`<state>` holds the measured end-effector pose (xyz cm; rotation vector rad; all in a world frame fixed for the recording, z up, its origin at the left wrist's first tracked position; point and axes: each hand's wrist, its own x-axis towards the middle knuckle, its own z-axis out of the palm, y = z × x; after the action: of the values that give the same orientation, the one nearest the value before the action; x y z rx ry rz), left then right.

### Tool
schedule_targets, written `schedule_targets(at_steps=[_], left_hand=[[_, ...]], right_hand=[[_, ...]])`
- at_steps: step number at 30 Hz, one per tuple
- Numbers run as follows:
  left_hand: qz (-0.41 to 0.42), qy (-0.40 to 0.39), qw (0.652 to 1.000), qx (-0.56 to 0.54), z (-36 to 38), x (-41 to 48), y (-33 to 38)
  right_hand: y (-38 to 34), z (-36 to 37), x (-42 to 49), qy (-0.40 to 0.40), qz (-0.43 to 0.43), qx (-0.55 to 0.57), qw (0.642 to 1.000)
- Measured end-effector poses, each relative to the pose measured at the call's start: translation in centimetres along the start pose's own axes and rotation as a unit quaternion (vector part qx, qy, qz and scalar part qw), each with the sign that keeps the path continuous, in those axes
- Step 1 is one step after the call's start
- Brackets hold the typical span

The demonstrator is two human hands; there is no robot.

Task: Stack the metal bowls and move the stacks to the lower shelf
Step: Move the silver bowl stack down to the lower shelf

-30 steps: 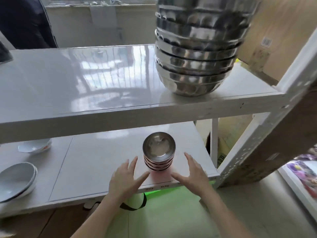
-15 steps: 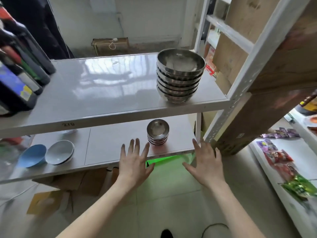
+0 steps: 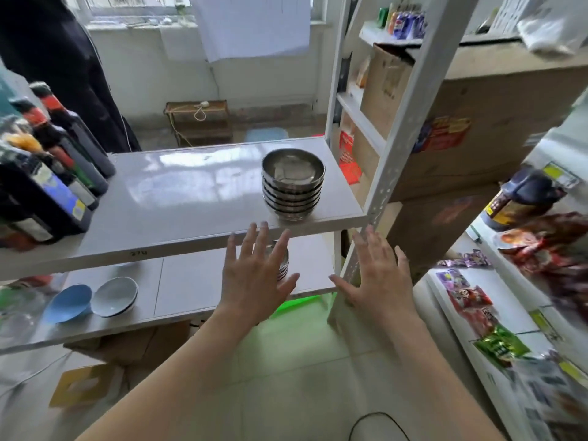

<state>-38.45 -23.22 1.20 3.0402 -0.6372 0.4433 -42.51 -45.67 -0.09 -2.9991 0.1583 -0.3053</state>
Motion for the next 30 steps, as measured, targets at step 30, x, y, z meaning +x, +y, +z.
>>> schedule_targets(at_steps=[30], left_hand=[[-0.35,-0.155,0.665,-0.641,6.3,18.9,-4.2]], right_hand=[[1.0,4.9,26.7,-0.241,0.079,0.491,0.833]])
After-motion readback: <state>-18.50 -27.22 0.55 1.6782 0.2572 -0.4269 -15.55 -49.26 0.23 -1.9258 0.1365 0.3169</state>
